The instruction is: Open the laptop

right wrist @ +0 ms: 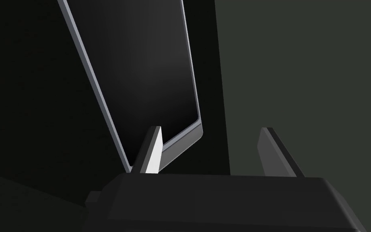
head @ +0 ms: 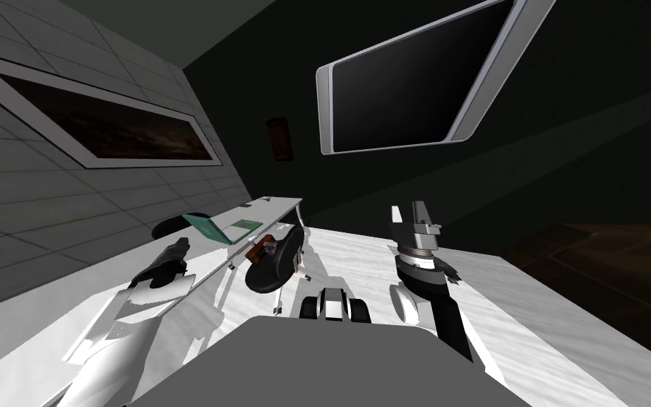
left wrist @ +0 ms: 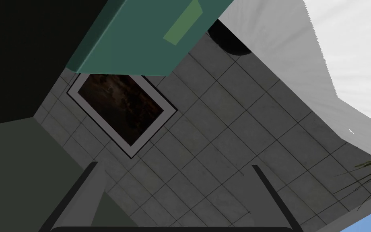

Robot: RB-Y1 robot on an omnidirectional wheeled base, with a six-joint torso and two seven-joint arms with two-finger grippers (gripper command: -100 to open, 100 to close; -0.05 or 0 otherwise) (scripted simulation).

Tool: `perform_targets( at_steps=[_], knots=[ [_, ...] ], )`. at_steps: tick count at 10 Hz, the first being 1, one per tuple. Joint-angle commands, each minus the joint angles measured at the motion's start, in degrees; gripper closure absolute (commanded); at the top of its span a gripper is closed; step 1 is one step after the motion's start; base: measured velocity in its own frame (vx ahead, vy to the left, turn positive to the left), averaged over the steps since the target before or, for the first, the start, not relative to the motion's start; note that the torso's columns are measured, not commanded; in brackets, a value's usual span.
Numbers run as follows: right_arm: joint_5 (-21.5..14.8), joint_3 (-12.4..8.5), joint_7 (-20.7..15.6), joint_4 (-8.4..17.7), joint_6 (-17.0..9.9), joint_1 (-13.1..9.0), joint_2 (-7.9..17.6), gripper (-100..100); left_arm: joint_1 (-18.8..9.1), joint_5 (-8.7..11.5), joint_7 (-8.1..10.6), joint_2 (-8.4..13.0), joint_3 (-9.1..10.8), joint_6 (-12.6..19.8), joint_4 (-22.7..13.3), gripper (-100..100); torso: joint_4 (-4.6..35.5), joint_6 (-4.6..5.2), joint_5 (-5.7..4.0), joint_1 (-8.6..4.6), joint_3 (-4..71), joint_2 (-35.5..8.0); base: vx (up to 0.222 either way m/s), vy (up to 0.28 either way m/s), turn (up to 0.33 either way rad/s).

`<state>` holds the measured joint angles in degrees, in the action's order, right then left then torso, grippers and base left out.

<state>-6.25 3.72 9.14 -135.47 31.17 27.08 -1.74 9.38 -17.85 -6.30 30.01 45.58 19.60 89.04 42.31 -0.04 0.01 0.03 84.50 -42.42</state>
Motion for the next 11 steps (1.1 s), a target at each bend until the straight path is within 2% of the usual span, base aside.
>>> perform_targets(
  at_steps=[1,7,11],
  knots=[
    [0.0,0.0,0.0,0.0,0.0,0.0,0.0,0,-3.4,-2.2,0.33,1.5,2.53,2.2,-3.9,-100,0.0,0.04,0.01,0.02,-0.1,-0.1,0.135,0.010,-0.176],
    [0.0,0.0,0.0,0.0,0.0,0.0,0.0,0,-9.9,-6.3,1.28,4.5,7.54,7.4,-10.2,-100,0.0,0.03,-0.01,-0.06,0.0,0.1,0.136,0.022,-0.119],
    [0.0,0.0,0.0,0.0,0.0,0.0,0.0,0,-9.9,-6.1,1.20,4.6,7.50,7.9,-9.9,-100,0.0,0.02,0.04,0.23,0.0,0.0,0.053,0.047,-0.030]
  ],
)
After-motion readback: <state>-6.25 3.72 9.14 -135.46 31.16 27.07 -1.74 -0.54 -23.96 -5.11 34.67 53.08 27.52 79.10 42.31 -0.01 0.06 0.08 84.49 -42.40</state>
